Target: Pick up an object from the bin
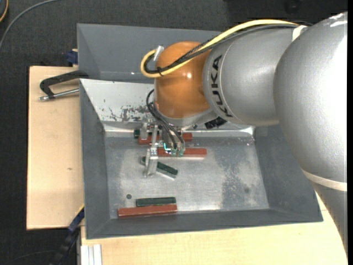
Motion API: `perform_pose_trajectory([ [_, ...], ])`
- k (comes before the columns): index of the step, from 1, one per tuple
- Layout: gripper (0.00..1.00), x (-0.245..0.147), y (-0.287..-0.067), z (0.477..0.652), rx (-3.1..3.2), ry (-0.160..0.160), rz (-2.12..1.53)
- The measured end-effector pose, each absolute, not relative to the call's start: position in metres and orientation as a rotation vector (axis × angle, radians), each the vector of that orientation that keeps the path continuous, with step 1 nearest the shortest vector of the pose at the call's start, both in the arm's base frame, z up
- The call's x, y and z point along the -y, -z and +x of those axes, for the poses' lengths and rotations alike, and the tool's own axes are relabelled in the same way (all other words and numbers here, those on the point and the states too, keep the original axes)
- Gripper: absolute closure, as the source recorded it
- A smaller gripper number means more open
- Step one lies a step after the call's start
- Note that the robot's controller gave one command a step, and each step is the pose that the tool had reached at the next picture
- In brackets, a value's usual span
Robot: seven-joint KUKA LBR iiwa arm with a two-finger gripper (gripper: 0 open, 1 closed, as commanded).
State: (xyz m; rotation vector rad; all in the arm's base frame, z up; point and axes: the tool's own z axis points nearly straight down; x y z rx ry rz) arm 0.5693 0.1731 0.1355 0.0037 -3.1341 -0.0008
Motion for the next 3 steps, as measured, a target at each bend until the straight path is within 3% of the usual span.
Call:
perform_pose_trajectory([
  [1,0.00,-0.082,-0.070,0.571,3.138,0.000,0.194],
  [2,1.00,-0.085,-0.071,0.571,3.139,0.003,0.199],
  [3,1.00,-0.082,-0.210,0.530,3.110,0.001,0.523],
])
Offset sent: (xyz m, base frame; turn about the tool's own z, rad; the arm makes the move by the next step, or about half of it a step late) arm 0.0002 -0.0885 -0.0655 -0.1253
